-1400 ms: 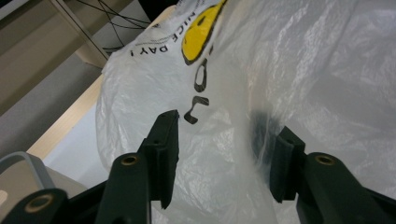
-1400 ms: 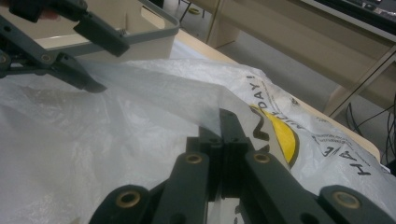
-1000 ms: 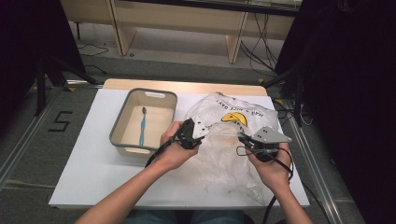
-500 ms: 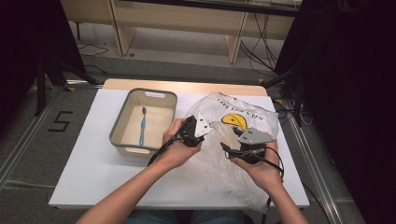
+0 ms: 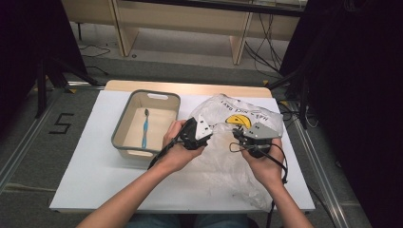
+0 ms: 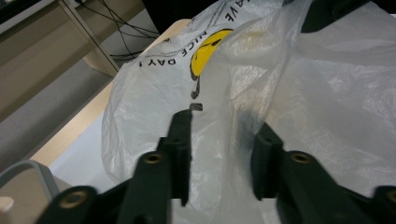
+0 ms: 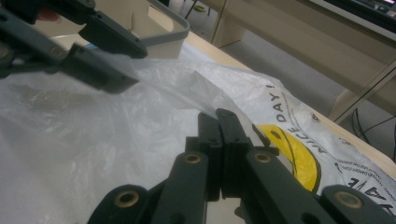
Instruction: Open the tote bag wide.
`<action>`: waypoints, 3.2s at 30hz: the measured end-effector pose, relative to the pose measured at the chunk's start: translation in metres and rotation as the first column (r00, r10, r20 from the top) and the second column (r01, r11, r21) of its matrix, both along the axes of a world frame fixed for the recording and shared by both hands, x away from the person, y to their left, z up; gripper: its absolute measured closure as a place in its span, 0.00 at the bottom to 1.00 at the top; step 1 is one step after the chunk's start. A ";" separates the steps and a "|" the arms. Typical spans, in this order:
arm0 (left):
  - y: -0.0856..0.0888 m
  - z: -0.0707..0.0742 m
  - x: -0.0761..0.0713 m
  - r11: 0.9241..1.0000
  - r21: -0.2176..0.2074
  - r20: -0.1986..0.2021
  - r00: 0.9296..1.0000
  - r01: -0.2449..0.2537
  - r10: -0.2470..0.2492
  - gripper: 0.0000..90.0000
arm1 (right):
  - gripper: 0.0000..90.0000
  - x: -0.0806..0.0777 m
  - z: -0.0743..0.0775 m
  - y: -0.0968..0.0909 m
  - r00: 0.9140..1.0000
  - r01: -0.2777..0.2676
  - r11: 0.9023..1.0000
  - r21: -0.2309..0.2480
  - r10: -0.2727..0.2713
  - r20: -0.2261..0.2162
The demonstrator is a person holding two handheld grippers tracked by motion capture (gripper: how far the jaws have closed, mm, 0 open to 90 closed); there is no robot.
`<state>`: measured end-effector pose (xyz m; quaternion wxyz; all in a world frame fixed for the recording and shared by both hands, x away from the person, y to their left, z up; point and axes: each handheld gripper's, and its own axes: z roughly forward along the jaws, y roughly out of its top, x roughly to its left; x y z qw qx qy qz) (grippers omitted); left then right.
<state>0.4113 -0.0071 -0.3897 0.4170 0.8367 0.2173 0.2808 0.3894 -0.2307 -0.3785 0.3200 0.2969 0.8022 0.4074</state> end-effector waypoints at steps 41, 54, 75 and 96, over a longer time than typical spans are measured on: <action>0.094 -0.024 -0.066 0.991 -0.116 -0.137 0.989 -0.066 0.050 0.30 | 1.00 0.007 0.006 0.004 0.999 0.038 0.998 0.050 -0.038 -0.012; 0.104 -0.033 -0.071 0.991 -0.107 -0.142 0.987 -0.086 0.071 0.29 | 1.00 0.006 0.006 0.003 0.999 0.041 0.998 0.054 -0.040 -0.014; 0.110 -0.037 -0.075 0.990 -0.105 -0.146 0.986 -0.099 0.083 0.29 | 1.00 0.007 0.005 0.004 0.999 0.041 0.998 0.049 -0.041 -0.020; 0.111 -0.037 -0.074 0.989 -0.106 -0.148 0.985 -0.105 0.089 0.29 | 1.00 0.007 0.005 0.004 0.999 0.043 0.998 0.050 -0.042 -0.021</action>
